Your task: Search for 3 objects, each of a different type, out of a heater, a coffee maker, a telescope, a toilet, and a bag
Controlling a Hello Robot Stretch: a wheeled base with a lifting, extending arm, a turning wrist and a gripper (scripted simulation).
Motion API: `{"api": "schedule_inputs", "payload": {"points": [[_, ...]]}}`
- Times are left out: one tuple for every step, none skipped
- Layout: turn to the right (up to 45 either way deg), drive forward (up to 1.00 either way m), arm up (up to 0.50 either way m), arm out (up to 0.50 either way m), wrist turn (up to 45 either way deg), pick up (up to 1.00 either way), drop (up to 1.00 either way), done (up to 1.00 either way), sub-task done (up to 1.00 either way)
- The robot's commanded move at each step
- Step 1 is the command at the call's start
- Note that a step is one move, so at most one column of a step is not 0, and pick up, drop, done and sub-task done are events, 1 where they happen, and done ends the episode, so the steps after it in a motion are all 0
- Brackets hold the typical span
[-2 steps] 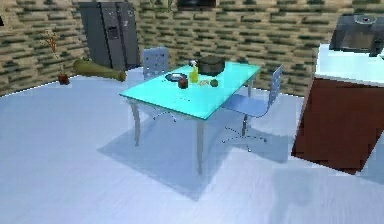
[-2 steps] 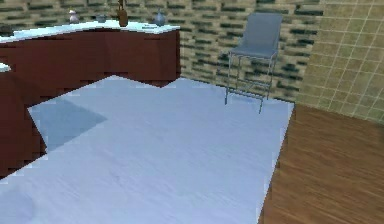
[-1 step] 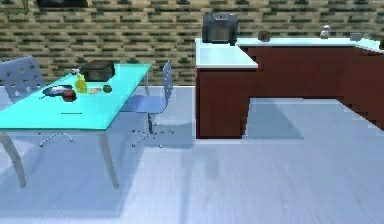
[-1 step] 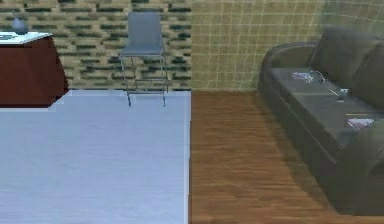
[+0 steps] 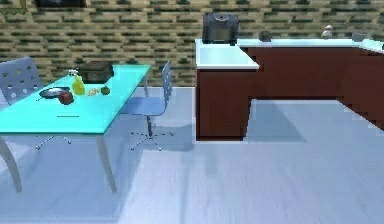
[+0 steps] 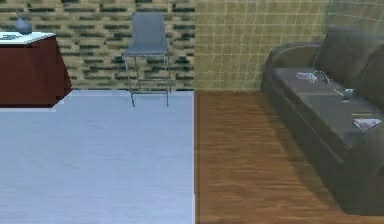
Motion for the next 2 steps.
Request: {"api": "schedule_inputs", "payload": {"points": [[-45.0,0.0,0.0,0.0,0.0,0.0,0.0,0.0,0.0],[-42.0,0.0,0.0,0.0,0.0,0.0,0.0,0.0,0.0]]}}
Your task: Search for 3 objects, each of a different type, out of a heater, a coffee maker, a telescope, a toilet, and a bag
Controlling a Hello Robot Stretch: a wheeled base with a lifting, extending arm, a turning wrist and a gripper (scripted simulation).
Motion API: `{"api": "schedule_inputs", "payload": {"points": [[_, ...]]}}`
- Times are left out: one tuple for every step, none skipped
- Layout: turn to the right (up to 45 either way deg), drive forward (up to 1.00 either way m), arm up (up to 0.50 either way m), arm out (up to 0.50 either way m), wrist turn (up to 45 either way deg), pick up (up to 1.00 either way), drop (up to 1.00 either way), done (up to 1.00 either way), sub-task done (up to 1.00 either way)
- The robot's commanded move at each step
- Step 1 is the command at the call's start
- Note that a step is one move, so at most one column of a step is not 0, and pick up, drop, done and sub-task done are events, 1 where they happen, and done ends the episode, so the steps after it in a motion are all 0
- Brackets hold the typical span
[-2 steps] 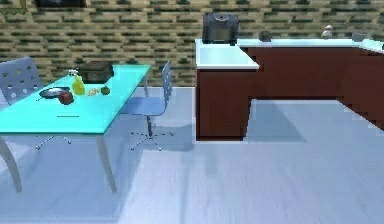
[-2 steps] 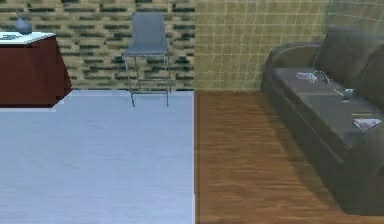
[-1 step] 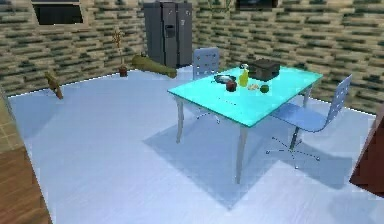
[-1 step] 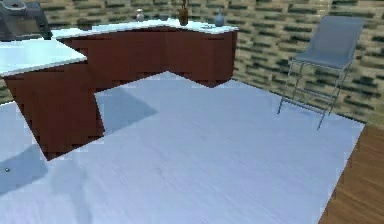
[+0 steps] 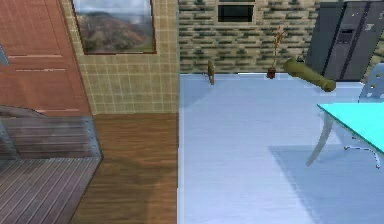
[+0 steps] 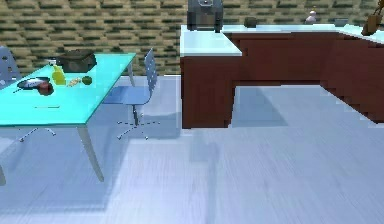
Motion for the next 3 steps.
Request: {"api": "schedule_inputs", "payload": {"points": [[0.0,0.1,0.0,0.0,0.0,0.0,0.0,0.0,0.0],[0.0,1.0,0.0,0.0,0.0,0.0,0.0,0.0,0.0],[-6.0,0.0,0.0,0.0,0.0,0.0,0.0,0.0,0.0]]}}
